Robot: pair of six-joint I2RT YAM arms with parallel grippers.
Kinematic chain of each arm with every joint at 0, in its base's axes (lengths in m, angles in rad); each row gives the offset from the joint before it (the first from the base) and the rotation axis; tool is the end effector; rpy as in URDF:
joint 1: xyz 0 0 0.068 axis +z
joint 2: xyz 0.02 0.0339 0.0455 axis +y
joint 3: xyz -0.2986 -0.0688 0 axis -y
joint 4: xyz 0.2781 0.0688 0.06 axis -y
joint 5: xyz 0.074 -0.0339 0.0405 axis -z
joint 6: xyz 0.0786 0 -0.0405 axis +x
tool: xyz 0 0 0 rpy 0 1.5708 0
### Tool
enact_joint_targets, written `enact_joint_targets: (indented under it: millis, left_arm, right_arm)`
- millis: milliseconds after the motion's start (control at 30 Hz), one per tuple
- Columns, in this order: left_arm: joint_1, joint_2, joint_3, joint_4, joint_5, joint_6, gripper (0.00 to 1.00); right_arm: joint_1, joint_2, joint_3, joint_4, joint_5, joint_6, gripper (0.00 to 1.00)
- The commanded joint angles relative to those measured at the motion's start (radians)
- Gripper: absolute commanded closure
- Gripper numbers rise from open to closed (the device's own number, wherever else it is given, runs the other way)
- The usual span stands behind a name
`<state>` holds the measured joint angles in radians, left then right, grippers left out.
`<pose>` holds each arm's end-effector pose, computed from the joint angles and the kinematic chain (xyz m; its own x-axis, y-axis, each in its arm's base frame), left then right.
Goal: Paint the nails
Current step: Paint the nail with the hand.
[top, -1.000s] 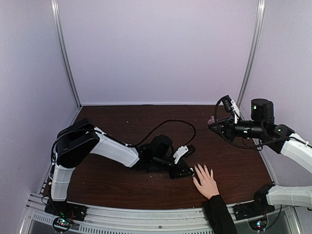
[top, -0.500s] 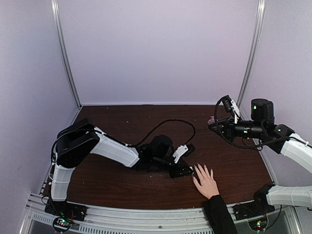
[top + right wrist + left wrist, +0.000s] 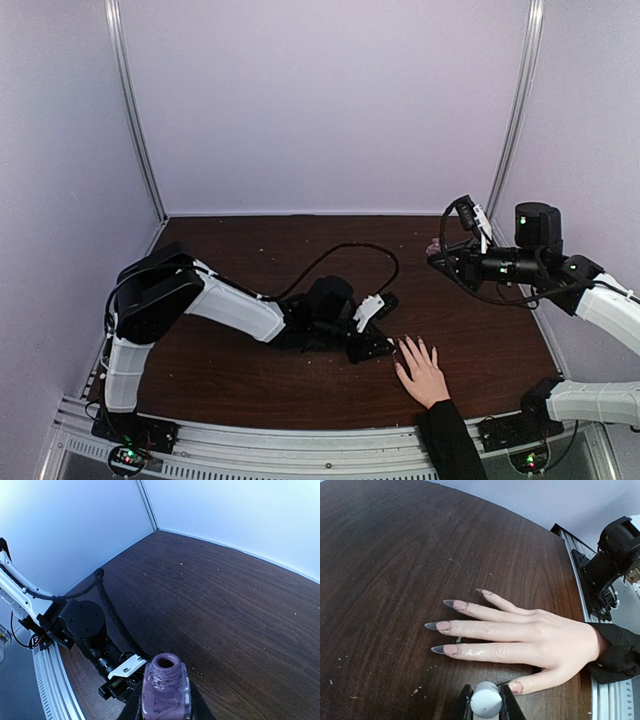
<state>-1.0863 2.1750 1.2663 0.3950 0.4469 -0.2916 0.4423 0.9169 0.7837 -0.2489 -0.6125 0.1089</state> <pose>0.2187 -0.4885 0.1056 -0.4990 0.3915 -0.7731 0.8664 0.2083 -0.4538 0.2069 0.1480 0.3215 -0.4255 -0.1031 -0.8991 -0.7908 0.5255 0.3139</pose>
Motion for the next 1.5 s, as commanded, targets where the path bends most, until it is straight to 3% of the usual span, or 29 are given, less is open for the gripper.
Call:
enact_joint_targets:
  millis: [0,633,967,1467]
  left_arm:
    - [0.009,-0.012,-0.014,0.060,-0.034,-0.014,1.00]
    - [0.006,-0.116,-0.157,0.241,-0.052,-0.013,1.00]
    - [-0.007,-0.069,-0.084,0.187,0.063,-0.009,1.00]
    - [-0.014,-0.025,-0.029,0.119,0.076,-0.006,1.00]
  right_arm:
    - [-0.005,-0.002,-0.004,0.029,0.002,0.006,1.00]
    - [-0.005,-0.007,-0.004,0.039,-0.010,0.010,1.00]
    - [-0.006,-0.006,-0.004,0.039,-0.013,0.009,1.00]
    - [-0.005,-0.001,-0.006,0.040,-0.013,0.010,1.00]
